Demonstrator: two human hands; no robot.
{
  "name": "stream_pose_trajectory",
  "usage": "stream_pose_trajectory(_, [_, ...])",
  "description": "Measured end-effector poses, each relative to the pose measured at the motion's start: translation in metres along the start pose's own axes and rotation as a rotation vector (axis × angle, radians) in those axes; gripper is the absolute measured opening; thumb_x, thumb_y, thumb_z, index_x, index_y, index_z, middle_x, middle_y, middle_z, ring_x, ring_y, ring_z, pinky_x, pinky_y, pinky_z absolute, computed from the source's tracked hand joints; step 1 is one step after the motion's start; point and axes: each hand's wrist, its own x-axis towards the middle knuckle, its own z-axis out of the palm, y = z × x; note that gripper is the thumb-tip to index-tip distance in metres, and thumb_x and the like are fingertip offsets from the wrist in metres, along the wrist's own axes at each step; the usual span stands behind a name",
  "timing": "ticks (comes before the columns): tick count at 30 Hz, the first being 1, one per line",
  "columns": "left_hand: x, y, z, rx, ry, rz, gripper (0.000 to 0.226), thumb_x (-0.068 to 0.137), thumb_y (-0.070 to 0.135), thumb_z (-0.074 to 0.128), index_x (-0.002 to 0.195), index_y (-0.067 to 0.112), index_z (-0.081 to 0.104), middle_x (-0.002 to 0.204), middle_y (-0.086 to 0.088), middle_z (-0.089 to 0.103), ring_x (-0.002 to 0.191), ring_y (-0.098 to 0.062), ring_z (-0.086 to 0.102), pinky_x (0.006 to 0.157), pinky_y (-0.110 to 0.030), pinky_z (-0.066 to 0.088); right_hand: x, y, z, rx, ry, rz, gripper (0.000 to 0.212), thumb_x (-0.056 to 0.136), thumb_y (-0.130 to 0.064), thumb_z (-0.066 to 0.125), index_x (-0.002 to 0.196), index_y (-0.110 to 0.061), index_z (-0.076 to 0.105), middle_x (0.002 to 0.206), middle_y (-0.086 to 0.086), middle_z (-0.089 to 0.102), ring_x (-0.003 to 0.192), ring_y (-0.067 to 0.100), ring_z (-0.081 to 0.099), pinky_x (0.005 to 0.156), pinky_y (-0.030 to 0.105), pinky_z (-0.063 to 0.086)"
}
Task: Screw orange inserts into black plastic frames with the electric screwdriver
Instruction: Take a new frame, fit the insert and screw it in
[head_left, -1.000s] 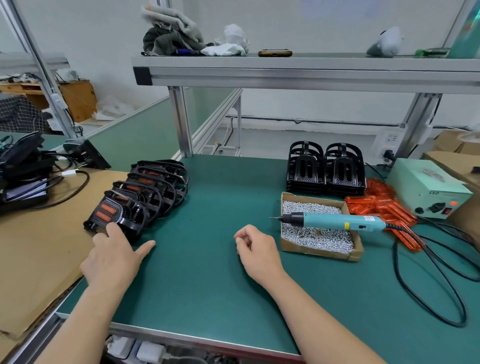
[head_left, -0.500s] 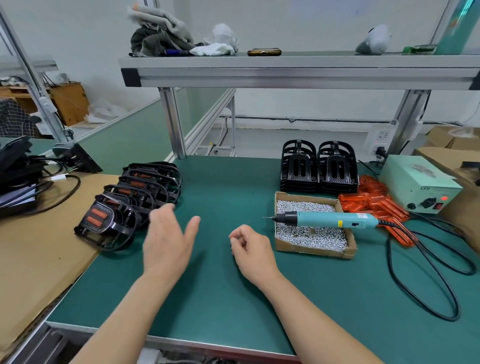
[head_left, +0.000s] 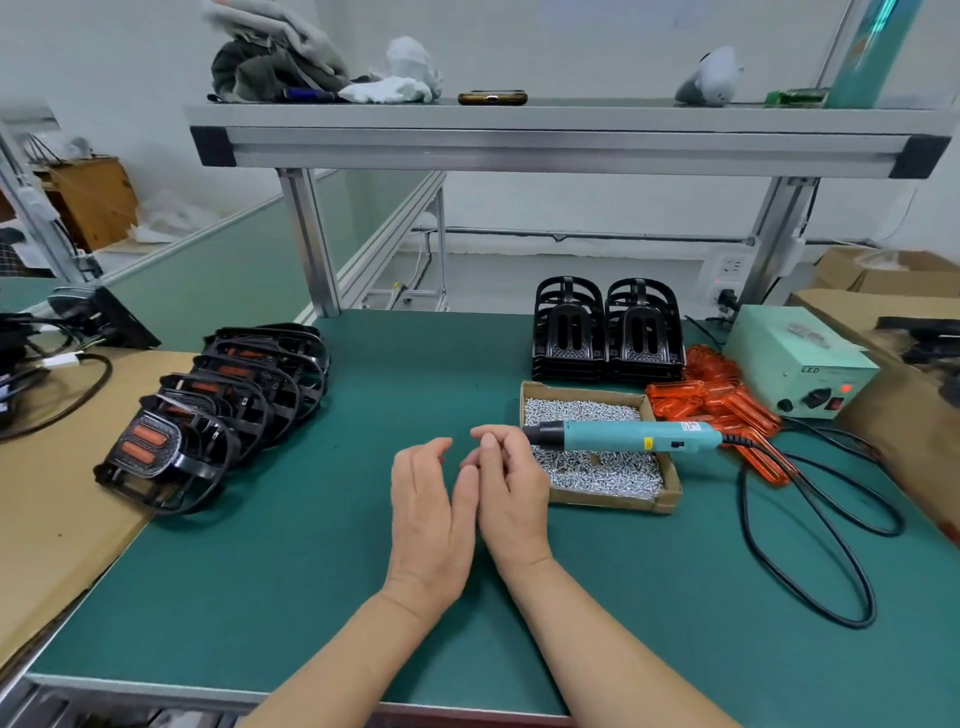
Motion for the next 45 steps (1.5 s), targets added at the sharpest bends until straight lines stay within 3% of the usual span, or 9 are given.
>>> stream_pose_trajectory(7, [0.003, -0.003, -0.002, -0.045, -0.008, -0.114, 0.065, 0.088, 0.056, 0.031, 0.127, 0.007, 0.049, 0.104, 0.009, 0.043, 0.102, -0.013, 0.045, 0.092, -0.020, 0.031, 0.003, -0.010, -0.004, 0.115, 0.044, -0.040, 0.017, 0.103, -0.006, 0.053, 0.097, -0.018, 0.064, 0.072, -0.009, 0.067, 0.056, 0.007, 0.059, 0.064, 0.021, 0.050])
stream_pose_trajectory(11, [0.006, -0.009, 0.002, 0.000, -0.023, -0.126, 0.036, 0.101, 0.033, 0.045, 0.128, 0.008, 0.050, 0.105, 0.017, 0.043, 0.102, -0.011, 0.046, 0.091, -0.020, 0.031, 0.020, -0.025, -0.013, 0.135, 0.083, -0.087, 0.016, 0.102, -0.006, 0.053, 0.097, -0.017, 0.063, 0.072, -0.009, 0.067, 0.056, 0.009, 0.059, 0.064, 0.023, 0.050])
stream_pose_trajectory(14, [0.003, -0.012, 0.003, 0.031, -0.031, -0.106, 0.032, 0.101, 0.027, 0.047, 0.128, 0.010, 0.050, 0.104, 0.017, 0.044, 0.100, -0.010, 0.046, 0.089, -0.017, 0.029, 0.047, -0.033, -0.029, 0.081, 0.100, -0.083, 0.014, 0.100, -0.005, 0.053, 0.099, -0.015, 0.063, 0.073, -0.005, 0.067, 0.057, 0.010, 0.059, 0.062, 0.028, 0.051])
stream_pose_trajectory(18, [0.004, -0.013, 0.005, -0.009, -0.053, -0.150, 0.036, 0.099, 0.035, 0.044, 0.129, 0.016, 0.049, 0.106, 0.019, 0.046, 0.106, 0.002, 0.047, 0.092, -0.021, 0.031, 0.095, -0.032, -0.058, -0.175, 0.063, 0.031, 0.016, 0.097, -0.005, 0.055, 0.103, -0.016, 0.063, 0.090, 0.000, 0.067, 0.080, 0.019, 0.068, 0.079, 0.037, 0.057])
stream_pose_trajectory(21, [0.006, -0.014, 0.006, -0.035, -0.063, -0.191, 0.035, 0.099, 0.039, 0.043, 0.126, 0.018, 0.050, 0.107, 0.019, 0.049, 0.107, 0.007, 0.047, 0.092, -0.023, 0.032, 0.126, -0.025, -0.075, -0.402, -0.003, 0.074, 0.019, 0.097, -0.007, 0.055, 0.108, -0.017, 0.066, 0.100, -0.004, 0.066, 0.096, 0.018, 0.065, 0.091, 0.035, 0.054])
stream_pose_trajectory(24, [0.006, -0.016, 0.006, -0.036, -0.076, -0.199, 0.034, 0.099, 0.041, 0.041, 0.124, 0.020, 0.050, 0.108, 0.020, 0.051, 0.107, 0.010, 0.047, 0.091, -0.023, 0.033, 0.152, -0.017, -0.085, -0.650, -0.057, 0.060, 0.020, 0.097, -0.009, 0.055, 0.111, -0.016, 0.067, 0.113, 0.001, 0.066, 0.104, 0.018, 0.060, 0.092, 0.029, 0.046])
stream_pose_trajectory(27, [0.006, -0.017, 0.007, -0.040, -0.079, -0.204, 0.029, 0.100, 0.040, 0.041, 0.121, 0.022, 0.050, 0.108, 0.019, 0.053, 0.107, 0.010, 0.047, 0.090, -0.023, 0.034, 0.178, -0.008, -0.090, -0.892, -0.096, 0.065, 0.026, 0.097, -0.012, 0.057, 0.122, -0.013, 0.066, 0.126, 0.008, 0.059, 0.112, 0.026, 0.059, 0.095, 0.035, 0.047])
stream_pose_trajectory(32, [0.006, -0.020, 0.006, -0.031, -0.090, -0.206, 0.023, 0.100, 0.040, 0.041, 0.117, 0.027, 0.050, 0.107, 0.018, 0.054, 0.104, 0.011, 0.048, 0.085, -0.020, 0.035, 0.201, -0.004, -0.091, -1.237, -0.193, 0.131, 0.033, 0.096, -0.012, 0.060, 0.129, -0.014, 0.059, 0.133, 0.011, 0.046, 0.104, 0.031, 0.061, 0.085, 0.039, 0.051])
stream_pose_trajectory(45, [0.007, -0.023, 0.008, -0.056, -0.107, -0.216, 0.015, 0.099, 0.042, 0.043, 0.110, 0.035, 0.049, 0.102, 0.012, 0.057, 0.102, 0.005, 0.050, 0.080, -0.011, 0.037, 0.220, 0.010, -0.098, -1.433, -0.229, 0.081, 0.037, 0.091, -0.007, 0.063, 0.128, -0.013, 0.060, 0.130, 0.013, 0.051, 0.108, 0.034, 0.062, 0.081, 0.039, 0.049])
